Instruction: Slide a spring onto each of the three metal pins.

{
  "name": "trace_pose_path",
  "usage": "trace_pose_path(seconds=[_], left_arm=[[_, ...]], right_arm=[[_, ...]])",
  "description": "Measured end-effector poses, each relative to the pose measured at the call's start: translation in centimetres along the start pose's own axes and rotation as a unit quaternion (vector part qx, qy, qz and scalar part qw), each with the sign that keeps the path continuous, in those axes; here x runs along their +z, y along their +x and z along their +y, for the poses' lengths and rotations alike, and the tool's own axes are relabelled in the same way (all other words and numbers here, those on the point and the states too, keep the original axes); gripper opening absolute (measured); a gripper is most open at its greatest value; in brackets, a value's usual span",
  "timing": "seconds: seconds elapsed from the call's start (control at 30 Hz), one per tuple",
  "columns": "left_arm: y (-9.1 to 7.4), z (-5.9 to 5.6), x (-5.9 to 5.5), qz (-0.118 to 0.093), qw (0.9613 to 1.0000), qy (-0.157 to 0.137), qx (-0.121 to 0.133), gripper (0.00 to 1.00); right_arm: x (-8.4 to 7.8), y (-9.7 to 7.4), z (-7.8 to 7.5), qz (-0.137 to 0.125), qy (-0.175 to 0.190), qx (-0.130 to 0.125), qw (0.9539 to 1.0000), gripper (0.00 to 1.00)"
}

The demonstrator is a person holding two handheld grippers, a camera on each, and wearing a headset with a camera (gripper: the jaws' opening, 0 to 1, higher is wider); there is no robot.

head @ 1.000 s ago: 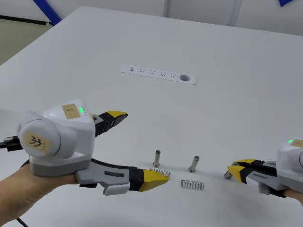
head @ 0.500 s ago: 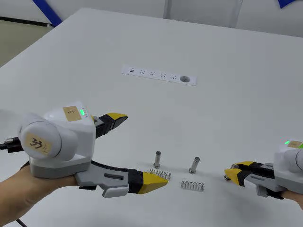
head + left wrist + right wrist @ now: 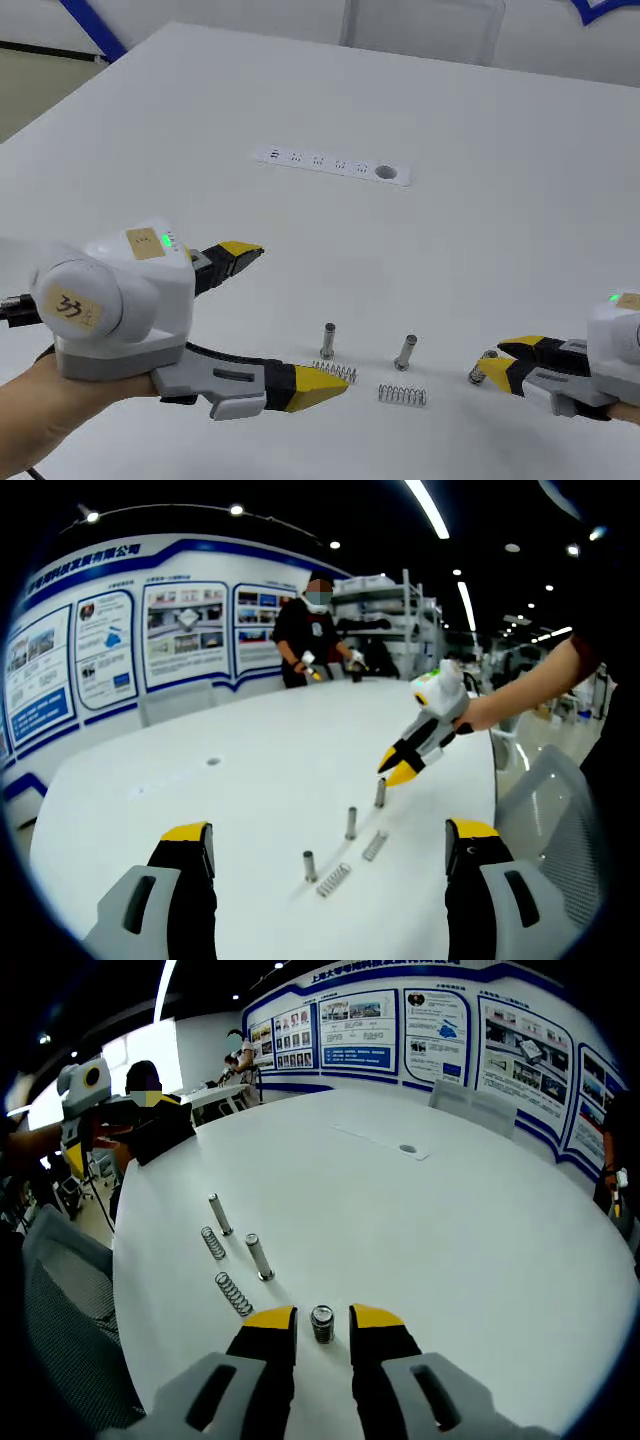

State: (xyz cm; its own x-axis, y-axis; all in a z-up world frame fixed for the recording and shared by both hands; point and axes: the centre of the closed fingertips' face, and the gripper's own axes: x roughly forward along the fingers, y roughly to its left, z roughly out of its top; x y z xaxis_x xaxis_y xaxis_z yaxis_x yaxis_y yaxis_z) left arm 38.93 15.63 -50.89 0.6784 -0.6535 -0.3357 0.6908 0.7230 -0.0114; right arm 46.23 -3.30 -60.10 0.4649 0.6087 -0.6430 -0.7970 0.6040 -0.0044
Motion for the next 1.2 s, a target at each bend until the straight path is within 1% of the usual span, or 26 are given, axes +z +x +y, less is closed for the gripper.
trace_pose_path(seconds=[0.07, 0.2, 0.37, 0.47, 0.57, 0.6, 0.67, 0.73, 0.77, 0.83, 0.87, 1.07, 1.1, 1.2], left_arm=[[-0.1, 0.0, -0.1, 0.001, 1.0000, 0.001, 0.002, 0.98], [-0.3, -0.1, -0.1, 0.000, 1.0000, -0.001, 0.003, 0.98], [-0.6, 0.1, 0.0, -0.001, 1.0000, 0.000, 0.009, 0.98], [-1.0, 0.4, 0.1, -0.004, 0.9999, -0.002, 0.015, 0.98], [-1.3, 0.6, 0.0, -0.002, 0.9998, -0.003, 0.019, 0.98], [-1.4, 0.6, -0.1, -0.002, 0.9998, -0.004, 0.019, 0.98], [-1.4, 0.6, -0.3, 0.000, 0.9998, -0.004, 0.019, 0.97], [-1.4, 0.6, -0.5, 0.003, 0.9998, -0.005, 0.020, 0.97], [-1.4, 0.6, -0.7, 0.006, 0.9998, -0.005, 0.019, 0.97], [-1.3, 0.6, -0.8, 0.007, 0.9998, -0.005, 0.018, 0.97], [-1.3, 0.6, -0.8, 0.006, 0.9998, -0.006, 0.018, 0.97], [-1.2, 0.9, -1.1, 0.008, 0.9997, -0.010, 0.021, 0.97], [-1.2, 1.0, -1.1, 0.009, 0.9997, -0.010, 0.022, 0.97], [-1.2, 1.1, -1.3, 0.011, 0.9996, -0.011, 0.022, 0.97]], right_arm=[[0.5, -0.5, 0.0, -0.003, -0.014, -0.001, 0.9999, 0.22], [1.9, -1.3, 0.6, -0.017, -0.029, 0.007, 0.9994, 0.22], [3.2, -1.5, 1.7, -0.032, -0.037, 0.021, 0.9986, 0.22], [3.5, -1.2, 2.7, -0.034, -0.042, 0.035, 0.9979, 0.23], [3.3, -0.8, 3.8, -0.030, -0.051, 0.052, 0.9969, 0.23], [3.2, -0.7, 4.5, -0.028, -0.056, 0.060, 0.9962, 0.23], [2.9, -0.3, 5.2, -0.021, -0.067, 0.068, 0.9952, 0.23], [2.2, 0.1, 6.1, -0.004, -0.091, 0.080, 0.9926, 0.23], [1.8, 0.3, 6.5, 0.007, -0.107, 0.086, 0.9905, 0.23], [1.2, 0.7, 7.0, 0.017, -0.121, 0.093, 0.9882, 0.23], [1.0, 0.9, 7.4, 0.019, -0.121, 0.097, 0.9876, 0.23], [0.1, 2.3, 8.2, 0.033, -0.122, 0.110, 0.9859, 0.23], [-0.2, 2.7, 8.3, 0.040, -0.128, 0.113, 0.9846, 0.23], [-0.7, 3.5, 8.3, 0.052, -0.131, 0.113, 0.9835, 0.23]])
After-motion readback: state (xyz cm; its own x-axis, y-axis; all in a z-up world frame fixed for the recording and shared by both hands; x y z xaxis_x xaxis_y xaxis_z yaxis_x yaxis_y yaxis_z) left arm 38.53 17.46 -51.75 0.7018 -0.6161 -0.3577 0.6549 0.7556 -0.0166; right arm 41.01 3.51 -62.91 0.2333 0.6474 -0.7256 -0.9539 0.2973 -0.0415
